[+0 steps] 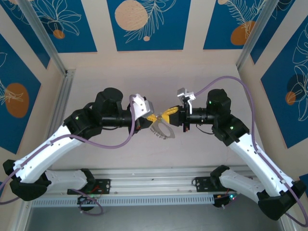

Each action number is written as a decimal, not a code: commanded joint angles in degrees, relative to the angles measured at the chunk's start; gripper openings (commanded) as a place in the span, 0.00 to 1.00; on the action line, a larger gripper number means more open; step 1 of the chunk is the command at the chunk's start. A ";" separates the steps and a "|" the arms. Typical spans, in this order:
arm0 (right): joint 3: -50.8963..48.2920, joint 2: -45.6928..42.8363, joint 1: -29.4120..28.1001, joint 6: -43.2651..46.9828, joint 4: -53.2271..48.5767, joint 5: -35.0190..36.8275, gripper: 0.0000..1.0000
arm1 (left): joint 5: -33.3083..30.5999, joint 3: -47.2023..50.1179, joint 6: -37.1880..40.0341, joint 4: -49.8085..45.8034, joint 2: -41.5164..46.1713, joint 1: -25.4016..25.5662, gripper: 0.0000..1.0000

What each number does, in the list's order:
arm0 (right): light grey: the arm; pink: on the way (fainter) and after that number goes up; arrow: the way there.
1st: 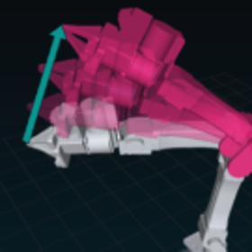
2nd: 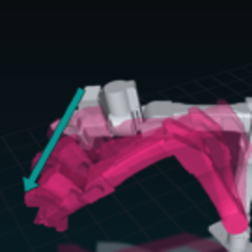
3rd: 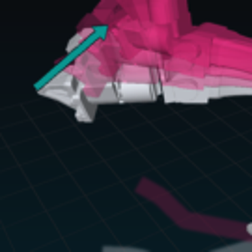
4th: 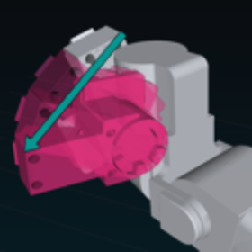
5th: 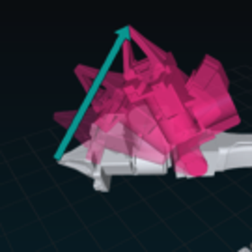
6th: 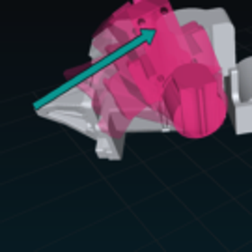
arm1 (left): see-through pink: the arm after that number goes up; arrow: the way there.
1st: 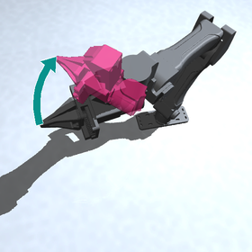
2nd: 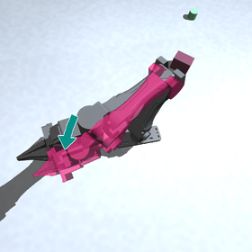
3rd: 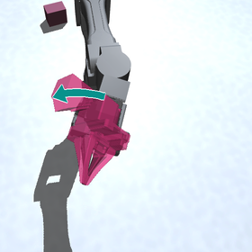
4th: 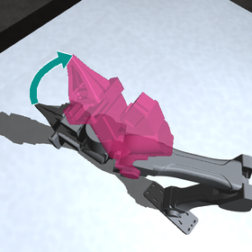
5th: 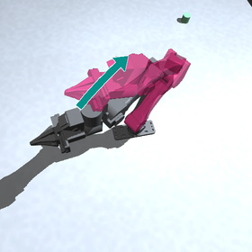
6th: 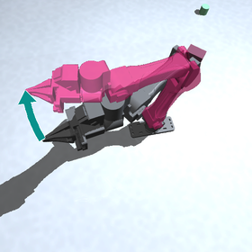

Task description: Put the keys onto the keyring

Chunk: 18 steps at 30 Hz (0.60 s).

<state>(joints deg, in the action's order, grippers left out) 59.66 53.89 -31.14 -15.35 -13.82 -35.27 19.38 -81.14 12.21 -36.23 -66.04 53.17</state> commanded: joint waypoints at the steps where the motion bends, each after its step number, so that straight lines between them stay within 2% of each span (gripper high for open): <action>1: 1.84 0.86 0.96 -0.59 -2.93 3.02 0.00 | 1.89 -0.21 1.34 2.22 2.51 0.69 0.00; 18: 3.29 2.35 1.04 -0.63 -4.78 3.22 0.00 | 2.51 -1.03 2.28 1.85 2.89 0.89 0.00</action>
<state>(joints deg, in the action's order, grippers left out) 61.21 55.51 -31.00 -15.51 -16.12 -34.85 19.40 -81.14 12.67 -36.01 -65.36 53.17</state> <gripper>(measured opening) 0.053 0.041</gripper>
